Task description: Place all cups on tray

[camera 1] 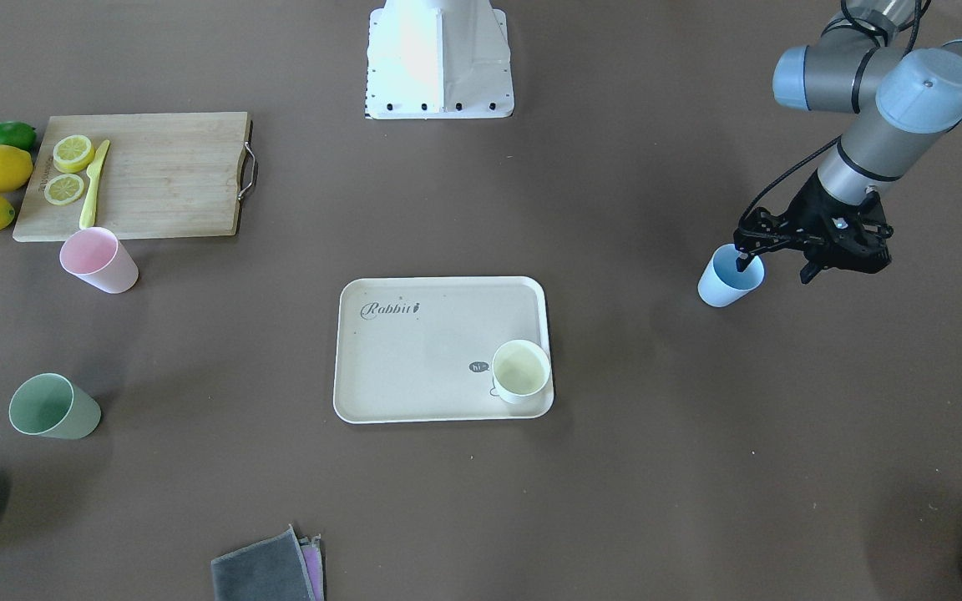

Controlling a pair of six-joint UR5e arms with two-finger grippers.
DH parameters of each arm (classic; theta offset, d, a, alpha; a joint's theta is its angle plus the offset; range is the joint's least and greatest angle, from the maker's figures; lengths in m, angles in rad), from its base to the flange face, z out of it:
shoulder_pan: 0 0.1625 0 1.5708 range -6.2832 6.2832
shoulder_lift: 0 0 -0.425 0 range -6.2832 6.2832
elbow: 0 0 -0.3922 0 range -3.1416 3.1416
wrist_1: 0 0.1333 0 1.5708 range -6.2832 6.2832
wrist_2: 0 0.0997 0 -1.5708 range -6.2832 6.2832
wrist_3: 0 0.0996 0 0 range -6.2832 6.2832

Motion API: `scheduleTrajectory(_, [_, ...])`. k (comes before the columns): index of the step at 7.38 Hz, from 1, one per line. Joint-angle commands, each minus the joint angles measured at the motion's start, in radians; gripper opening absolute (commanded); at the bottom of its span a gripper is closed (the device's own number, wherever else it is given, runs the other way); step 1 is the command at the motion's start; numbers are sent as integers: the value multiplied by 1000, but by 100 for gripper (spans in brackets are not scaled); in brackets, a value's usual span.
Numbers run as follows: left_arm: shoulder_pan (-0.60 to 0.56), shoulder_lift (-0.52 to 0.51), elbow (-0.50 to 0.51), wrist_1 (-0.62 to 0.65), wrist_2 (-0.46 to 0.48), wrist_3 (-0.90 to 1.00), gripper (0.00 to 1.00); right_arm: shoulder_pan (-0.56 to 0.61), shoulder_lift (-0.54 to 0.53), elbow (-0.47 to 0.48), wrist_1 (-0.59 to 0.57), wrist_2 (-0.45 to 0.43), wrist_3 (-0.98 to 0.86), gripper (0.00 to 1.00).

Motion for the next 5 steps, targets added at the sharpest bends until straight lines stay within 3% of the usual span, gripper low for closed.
scheduleTrajectory(1, [2, -4, 55, -25, 4, 40, 94, 0, 0, -37, 53, 1, 2, 100])
scheduleTrajectory(2, [2, 5, 49, -39, 4, 40, 92, 0, 0, -44, 67, 1, 2, 100])
scheduleTrajectory(3, [8, 5, 49, -50, 6, 40, 72, 0, 0, -45, 69, 1, 2, 100])
scheduleTrajectory(5, [25, 4, 44, -50, 4, 37, 18, 0, 0, -45, 67, 1, 3, 100])
